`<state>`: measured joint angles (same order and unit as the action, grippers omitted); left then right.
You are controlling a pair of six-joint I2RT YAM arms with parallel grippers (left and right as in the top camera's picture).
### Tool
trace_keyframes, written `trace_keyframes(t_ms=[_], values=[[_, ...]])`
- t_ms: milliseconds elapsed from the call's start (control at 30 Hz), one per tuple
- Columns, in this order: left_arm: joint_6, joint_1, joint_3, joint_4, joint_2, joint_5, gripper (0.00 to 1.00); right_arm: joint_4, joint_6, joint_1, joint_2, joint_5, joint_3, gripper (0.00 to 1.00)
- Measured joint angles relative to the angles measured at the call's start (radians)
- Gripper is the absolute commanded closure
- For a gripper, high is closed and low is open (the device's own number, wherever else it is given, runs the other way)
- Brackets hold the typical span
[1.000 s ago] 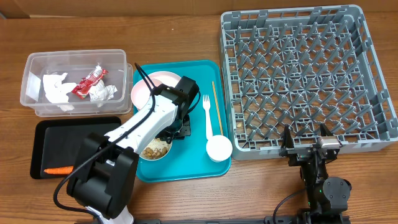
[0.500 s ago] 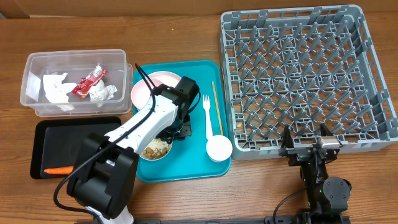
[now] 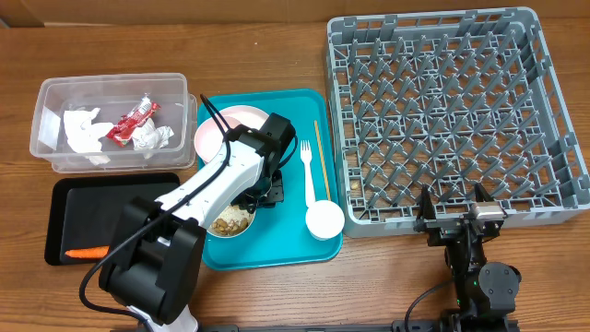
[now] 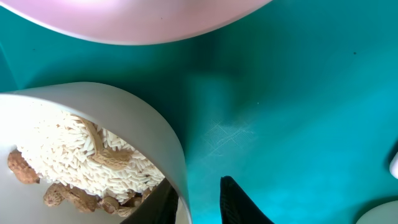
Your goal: Sort waste into correct bins and load items into the dishwasher
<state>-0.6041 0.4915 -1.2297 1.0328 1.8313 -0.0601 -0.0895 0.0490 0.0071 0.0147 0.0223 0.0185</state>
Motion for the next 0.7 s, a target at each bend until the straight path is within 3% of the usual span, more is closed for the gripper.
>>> trace_keyframes(t_ms=[700], values=[[0.0,0.0,0.001,0.002,0.0,0.0,0.76,0.0,0.0,0.0,0.0,0.0,0.0,0.0]])
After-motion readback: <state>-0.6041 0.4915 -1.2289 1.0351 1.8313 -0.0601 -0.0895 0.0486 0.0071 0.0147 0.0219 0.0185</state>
